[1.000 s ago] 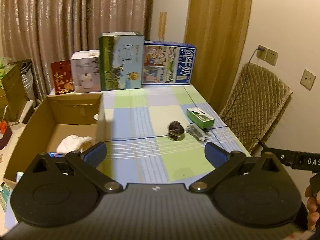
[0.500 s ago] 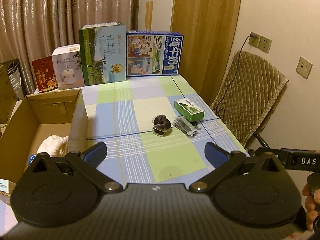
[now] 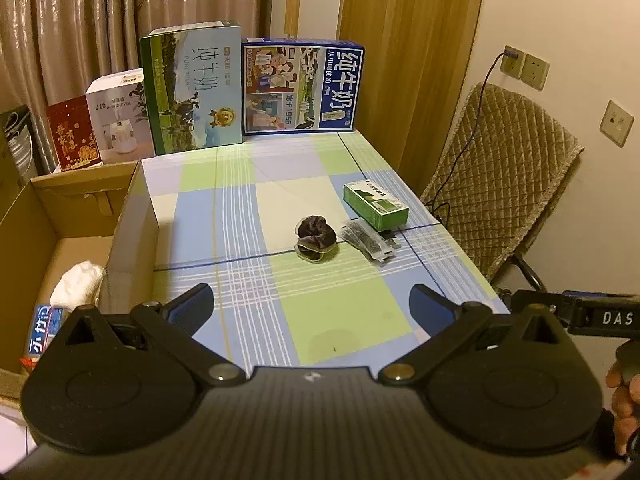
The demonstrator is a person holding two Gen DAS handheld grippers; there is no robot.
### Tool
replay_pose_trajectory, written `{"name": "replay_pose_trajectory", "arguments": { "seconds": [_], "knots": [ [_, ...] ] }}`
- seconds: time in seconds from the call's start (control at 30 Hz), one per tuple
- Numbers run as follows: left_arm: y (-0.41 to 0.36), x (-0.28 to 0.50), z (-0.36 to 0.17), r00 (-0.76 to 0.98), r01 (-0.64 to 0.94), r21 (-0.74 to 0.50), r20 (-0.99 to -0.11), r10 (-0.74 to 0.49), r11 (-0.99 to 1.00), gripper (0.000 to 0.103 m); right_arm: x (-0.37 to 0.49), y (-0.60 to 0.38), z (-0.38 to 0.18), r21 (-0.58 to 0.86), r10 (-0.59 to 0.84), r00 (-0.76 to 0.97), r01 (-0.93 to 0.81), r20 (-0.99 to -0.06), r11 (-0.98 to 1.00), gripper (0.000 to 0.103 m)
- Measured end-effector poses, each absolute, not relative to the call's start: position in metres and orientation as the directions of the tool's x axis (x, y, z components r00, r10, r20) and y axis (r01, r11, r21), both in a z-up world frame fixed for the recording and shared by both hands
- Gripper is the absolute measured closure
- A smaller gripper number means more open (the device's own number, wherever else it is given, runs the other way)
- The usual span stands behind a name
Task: Organize objects
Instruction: 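Withdraw both tools from the box back over the table toward the scrunchie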
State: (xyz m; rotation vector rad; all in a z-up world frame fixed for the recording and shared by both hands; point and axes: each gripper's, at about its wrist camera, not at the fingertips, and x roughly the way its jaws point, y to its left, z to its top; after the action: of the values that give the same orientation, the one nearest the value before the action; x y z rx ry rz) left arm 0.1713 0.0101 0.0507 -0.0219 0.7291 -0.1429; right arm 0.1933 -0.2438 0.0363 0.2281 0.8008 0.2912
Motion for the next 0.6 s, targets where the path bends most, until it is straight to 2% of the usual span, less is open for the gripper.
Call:
{"name": "replay_pose_trajectory", "arguments": {
  "seconds": [0.27, 0.6],
  "knots": [
    [0.006, 0.197, 0.035, 0.762, 0.114, -0.010, -0.641, -0.094, 0.993, 0.001, 0.223, -0.243, 0.029, 0.289, 0.332, 0.671, -0.179, -0.663, 0.940, 0.002],
    [0.006, 0.255, 0.000, 0.725, 0.097, -0.003, -0.685, -0.073, 0.995, 0.001, 0.273, -0.219, 0.005, 0.198, 0.330, 0.672, -0.268, -0.663, 0.943, 0.002]
  ]
}}
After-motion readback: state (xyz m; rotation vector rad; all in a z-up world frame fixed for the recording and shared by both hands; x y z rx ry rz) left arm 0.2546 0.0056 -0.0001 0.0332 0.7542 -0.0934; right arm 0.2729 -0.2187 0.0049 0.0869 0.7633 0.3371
